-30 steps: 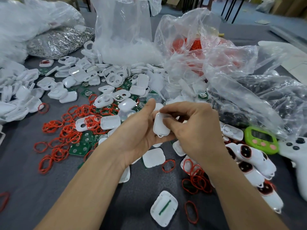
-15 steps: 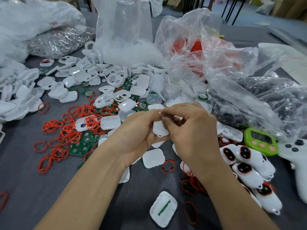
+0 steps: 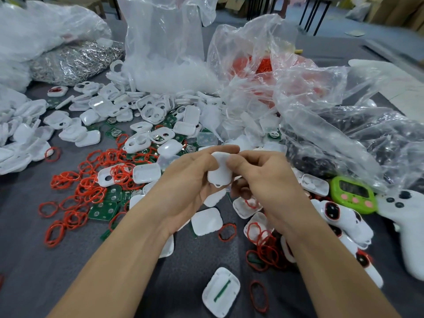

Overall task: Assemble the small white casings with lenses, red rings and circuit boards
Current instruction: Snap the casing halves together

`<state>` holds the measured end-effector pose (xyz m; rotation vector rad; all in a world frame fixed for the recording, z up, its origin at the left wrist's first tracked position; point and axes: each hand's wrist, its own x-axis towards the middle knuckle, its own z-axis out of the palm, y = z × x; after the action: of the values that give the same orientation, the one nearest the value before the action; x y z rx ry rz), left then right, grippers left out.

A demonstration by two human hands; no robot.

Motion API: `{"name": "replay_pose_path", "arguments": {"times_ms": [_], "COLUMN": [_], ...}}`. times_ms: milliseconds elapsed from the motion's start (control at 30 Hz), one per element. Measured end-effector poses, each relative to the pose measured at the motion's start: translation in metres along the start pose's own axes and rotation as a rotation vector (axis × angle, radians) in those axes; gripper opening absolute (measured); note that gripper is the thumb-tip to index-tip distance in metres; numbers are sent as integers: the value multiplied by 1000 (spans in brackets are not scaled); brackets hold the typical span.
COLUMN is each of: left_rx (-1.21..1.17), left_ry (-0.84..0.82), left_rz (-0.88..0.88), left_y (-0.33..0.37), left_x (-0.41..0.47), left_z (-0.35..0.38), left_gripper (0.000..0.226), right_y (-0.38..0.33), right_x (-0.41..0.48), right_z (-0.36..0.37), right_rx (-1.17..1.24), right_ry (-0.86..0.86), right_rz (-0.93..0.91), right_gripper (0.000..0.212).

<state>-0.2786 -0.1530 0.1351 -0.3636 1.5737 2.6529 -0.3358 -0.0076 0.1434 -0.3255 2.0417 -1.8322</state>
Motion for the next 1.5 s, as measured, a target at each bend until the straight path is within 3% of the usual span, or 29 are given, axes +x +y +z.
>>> {"name": "replay_pose_path", "arguments": {"times_ms": [133,333,467,667,1000,1267,1500], "left_rx": [34,264,236,342,353,520,452], "left_ry": [-7,171,231,289,331,331,313], "left_rz": [13,84,107,233,292,432,386], "left_y": [2,5,4,5,1,-2,-6], "left_x": [-2,-6,-6,-4,-3,-5,-7], "left_z": [2,5,6,2,0,3,10], "left_gripper": [40,23,17,25,27,31,22], "right_y": [2,5,5,6,13,14,16], "right_x": [1,4,5,1,-1,6,9], "right_z": [2,-1,-1,0,5,1,-3], "right_rx": [28,-48,-123,-244,-355,-64,-43], "right_ry": [-6,120,139,124,135,14,40], "right_rz": [-64,-160,-204,-267,-345,-291,-315], "right_gripper": [16,23,26,27,32,13,11]}}
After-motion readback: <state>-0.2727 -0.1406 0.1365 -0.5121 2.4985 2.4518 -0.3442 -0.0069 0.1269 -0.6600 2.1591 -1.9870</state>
